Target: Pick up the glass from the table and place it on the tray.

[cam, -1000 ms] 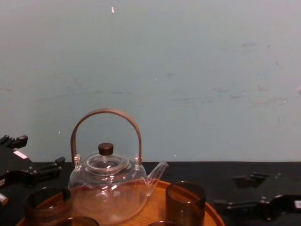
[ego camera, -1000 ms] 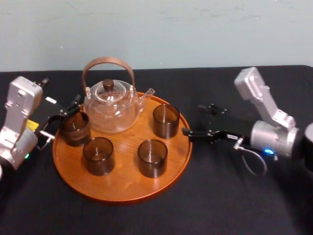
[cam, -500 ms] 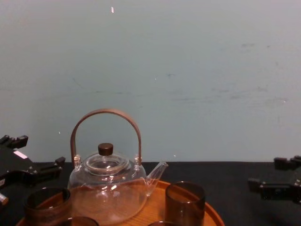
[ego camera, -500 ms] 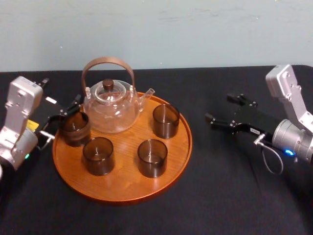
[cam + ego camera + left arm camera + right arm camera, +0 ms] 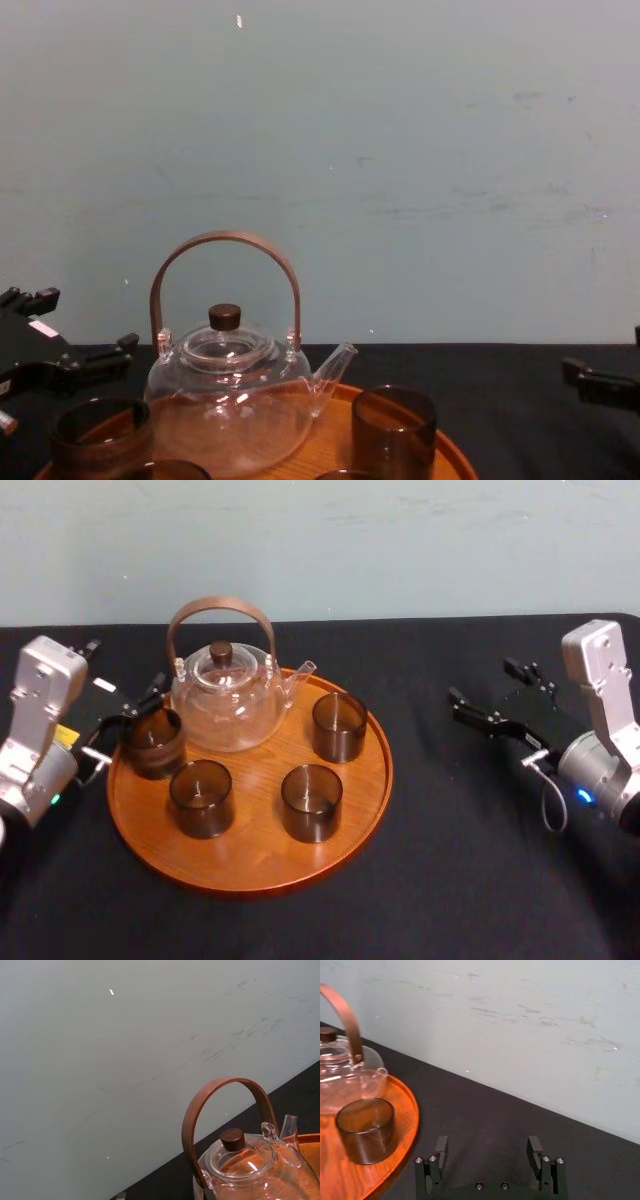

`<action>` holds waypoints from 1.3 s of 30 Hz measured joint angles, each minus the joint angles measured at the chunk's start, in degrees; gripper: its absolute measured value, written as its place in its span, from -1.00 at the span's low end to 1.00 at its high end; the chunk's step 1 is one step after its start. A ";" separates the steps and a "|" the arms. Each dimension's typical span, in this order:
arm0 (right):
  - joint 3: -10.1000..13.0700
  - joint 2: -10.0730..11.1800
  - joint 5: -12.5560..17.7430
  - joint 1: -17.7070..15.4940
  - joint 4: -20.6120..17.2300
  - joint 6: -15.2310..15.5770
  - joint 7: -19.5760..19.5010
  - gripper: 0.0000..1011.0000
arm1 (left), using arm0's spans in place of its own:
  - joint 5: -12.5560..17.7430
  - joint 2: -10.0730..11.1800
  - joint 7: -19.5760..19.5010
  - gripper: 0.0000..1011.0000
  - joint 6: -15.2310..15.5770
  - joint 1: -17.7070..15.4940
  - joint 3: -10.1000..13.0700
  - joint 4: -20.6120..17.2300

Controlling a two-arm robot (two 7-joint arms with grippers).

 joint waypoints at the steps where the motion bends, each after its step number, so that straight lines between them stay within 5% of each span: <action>1: 0.00 0.00 0.00 0.00 0.00 0.00 0.00 0.98 | 0.00 0.00 0.00 0.98 0.00 0.00 0.00 0.00; 16: 1.82 -3.65 -2.32 0.04 4.85 -3.70 -1.37 0.98 | 0.00 0.00 0.00 0.98 0.00 0.00 0.00 0.00; 39: 1.71 -3.55 -2.29 0.08 4.86 -3.68 -1.28 0.98 | 0.00 0.00 0.00 0.98 0.00 0.00 0.00 0.00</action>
